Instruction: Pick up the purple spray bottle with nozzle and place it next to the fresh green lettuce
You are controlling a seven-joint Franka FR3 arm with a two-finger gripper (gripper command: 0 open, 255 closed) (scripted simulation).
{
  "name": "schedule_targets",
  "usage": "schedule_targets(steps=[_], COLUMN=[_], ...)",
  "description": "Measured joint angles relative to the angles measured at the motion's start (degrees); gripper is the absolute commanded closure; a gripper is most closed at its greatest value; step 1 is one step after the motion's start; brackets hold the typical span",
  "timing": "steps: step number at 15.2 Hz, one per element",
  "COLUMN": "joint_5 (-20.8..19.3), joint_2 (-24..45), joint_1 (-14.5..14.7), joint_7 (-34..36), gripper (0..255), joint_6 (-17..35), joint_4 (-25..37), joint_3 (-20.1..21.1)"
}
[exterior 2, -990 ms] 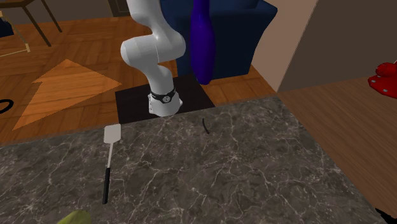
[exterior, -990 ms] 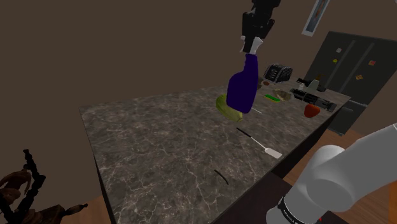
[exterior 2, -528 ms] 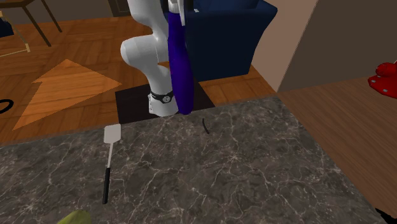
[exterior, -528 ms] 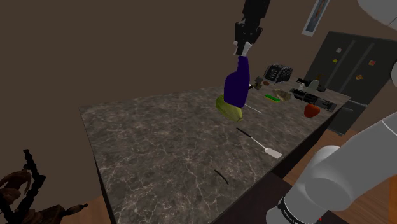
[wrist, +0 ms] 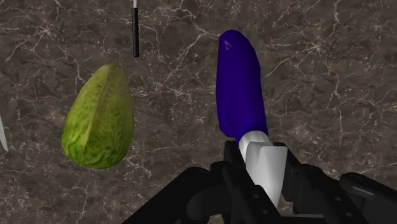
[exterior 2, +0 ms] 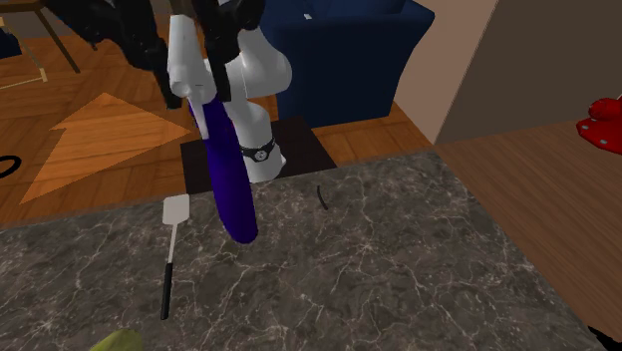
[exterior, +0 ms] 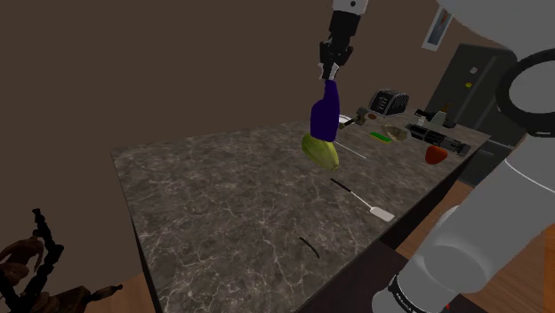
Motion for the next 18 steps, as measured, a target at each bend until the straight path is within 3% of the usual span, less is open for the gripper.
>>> schedule_targets(steps=[4,9,18], joint_5=[0.56,2.24,1.85], joint_2=[5.75,15.63,13.48], joint_1=[-1.90,-4.54,-4.50], joint_7=[-4.14,-8.34,-8.64], gripper=[255,255,255], joint_6=[1.78,0.52,8.66], joint_4=[3.97,15.07,4.80], joint_3=[-2.36,-4.45,-4.51])
